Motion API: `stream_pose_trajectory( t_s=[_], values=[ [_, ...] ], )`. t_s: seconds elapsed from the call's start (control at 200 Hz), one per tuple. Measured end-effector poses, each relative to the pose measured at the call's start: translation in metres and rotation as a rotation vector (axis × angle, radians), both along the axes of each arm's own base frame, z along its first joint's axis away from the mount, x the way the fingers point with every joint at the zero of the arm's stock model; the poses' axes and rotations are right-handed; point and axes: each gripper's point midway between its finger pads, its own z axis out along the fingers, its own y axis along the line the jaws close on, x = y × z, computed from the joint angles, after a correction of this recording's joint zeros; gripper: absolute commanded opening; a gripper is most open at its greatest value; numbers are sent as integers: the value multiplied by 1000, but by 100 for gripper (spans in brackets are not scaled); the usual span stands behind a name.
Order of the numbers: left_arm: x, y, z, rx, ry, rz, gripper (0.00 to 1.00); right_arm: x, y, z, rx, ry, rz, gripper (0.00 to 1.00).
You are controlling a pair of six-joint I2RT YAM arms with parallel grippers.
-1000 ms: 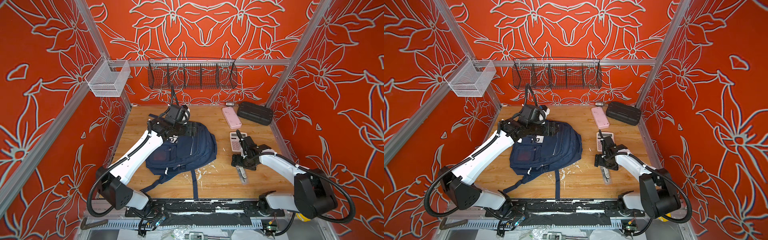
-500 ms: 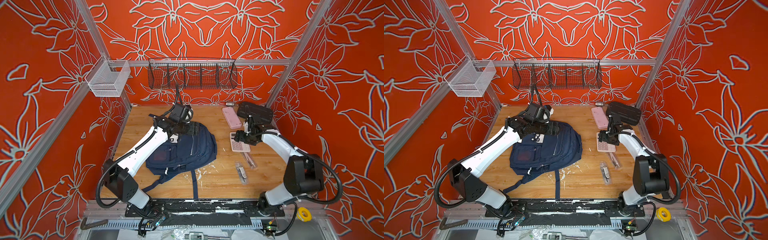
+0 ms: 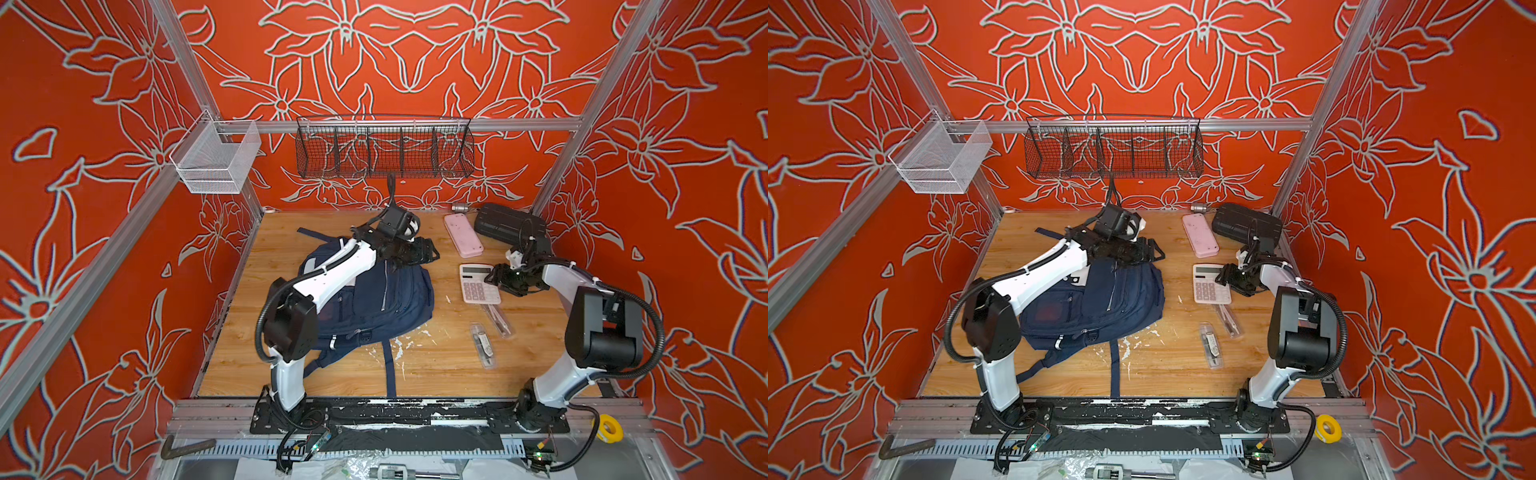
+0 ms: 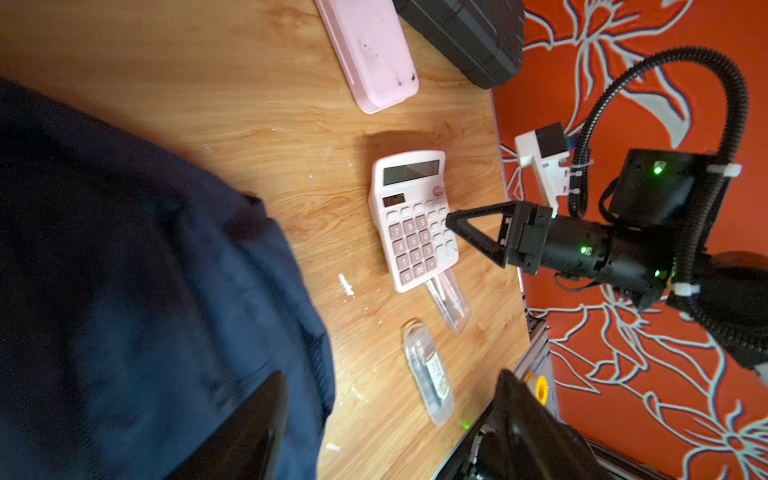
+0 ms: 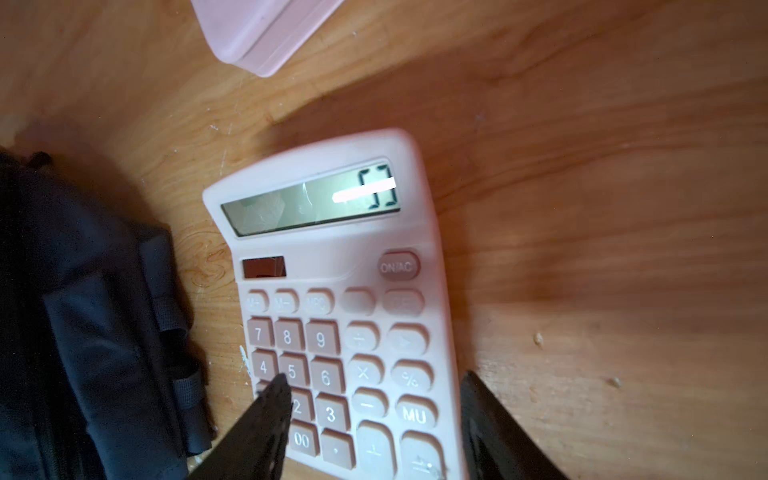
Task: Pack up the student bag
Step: 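Grasp the pink calculator with the right gripper while the left moves over the bag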
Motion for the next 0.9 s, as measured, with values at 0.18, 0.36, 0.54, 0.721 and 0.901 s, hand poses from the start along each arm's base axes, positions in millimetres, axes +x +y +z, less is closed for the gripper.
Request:
stream_pose_trajectory(
  t_s=[0.18,0.36,0.54,0.721,0.901],
  values=[
    [13,-52,-23,-100,47,-13,75,8,6,-1,66,-44,18,68],
    [30,-75,-52,-144,112,16,75,10,8,-12,108,-41,30,68],
    [33,-77,-82,-141,185,62,74,9,2,-16,107,-33,23,62],
    [31,-80,-113,-150,260,99,72,7,4,-20,129,-22,32,47],
    [26,-93,-136,-175,327,111,72,7,8,-28,165,7,33,43]
  ],
)
